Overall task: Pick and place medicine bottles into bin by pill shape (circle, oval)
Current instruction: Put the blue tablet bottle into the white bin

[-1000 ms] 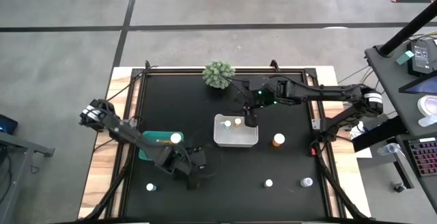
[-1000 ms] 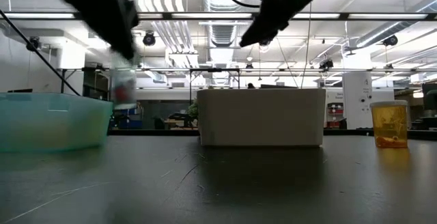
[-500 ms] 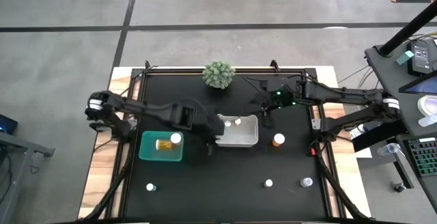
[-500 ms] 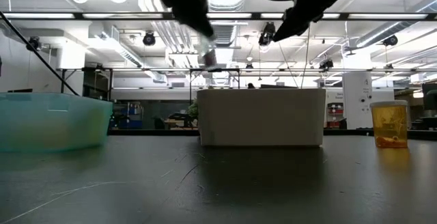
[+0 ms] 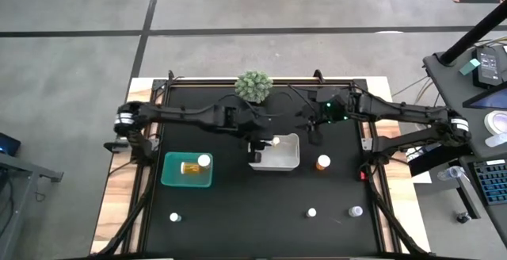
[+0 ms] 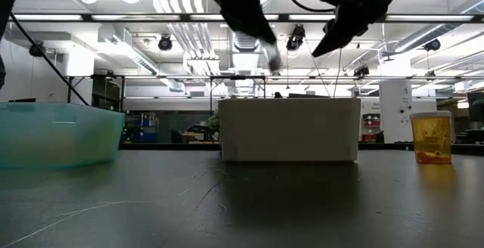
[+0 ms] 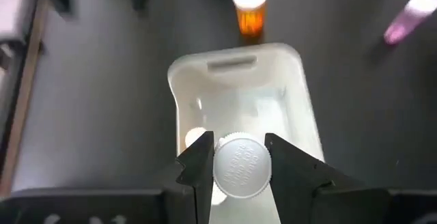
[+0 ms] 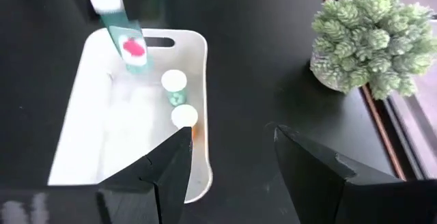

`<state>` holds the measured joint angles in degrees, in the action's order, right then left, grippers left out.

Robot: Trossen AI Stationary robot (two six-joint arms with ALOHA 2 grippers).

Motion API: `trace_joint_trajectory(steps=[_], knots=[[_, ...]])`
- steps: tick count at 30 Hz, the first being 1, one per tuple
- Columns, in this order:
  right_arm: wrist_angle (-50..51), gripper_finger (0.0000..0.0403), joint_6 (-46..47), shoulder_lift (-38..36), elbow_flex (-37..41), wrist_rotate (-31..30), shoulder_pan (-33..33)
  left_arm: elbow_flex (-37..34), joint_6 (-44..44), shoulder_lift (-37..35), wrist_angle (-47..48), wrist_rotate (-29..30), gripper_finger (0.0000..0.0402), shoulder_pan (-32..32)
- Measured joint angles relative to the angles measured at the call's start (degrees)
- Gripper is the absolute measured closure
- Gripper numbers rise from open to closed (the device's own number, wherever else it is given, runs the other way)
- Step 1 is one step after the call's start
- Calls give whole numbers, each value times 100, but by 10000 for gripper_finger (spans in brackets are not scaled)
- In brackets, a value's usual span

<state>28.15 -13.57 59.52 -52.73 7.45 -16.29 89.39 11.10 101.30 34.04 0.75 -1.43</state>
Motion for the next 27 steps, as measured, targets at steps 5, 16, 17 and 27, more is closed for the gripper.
trace_joint_trajectory(steps=[5, 16, 17, 27], knots=[[1, 202, -240, 19, 7, 13, -102, 109, -202, 614, -64, -29, 306, -44], [-12, 202, -169, 20, 65, 19, -128, 195, -477, 1074, -94, -289, 306, -106], [-14, 202, -148, 20, 77, 19, -128, 182, -479, 1076, -86, -322, 306, -113], [-82, 202, -9, 20, 145, 26, -128, 186, -458, 964, -6, -321, 306, -93]])
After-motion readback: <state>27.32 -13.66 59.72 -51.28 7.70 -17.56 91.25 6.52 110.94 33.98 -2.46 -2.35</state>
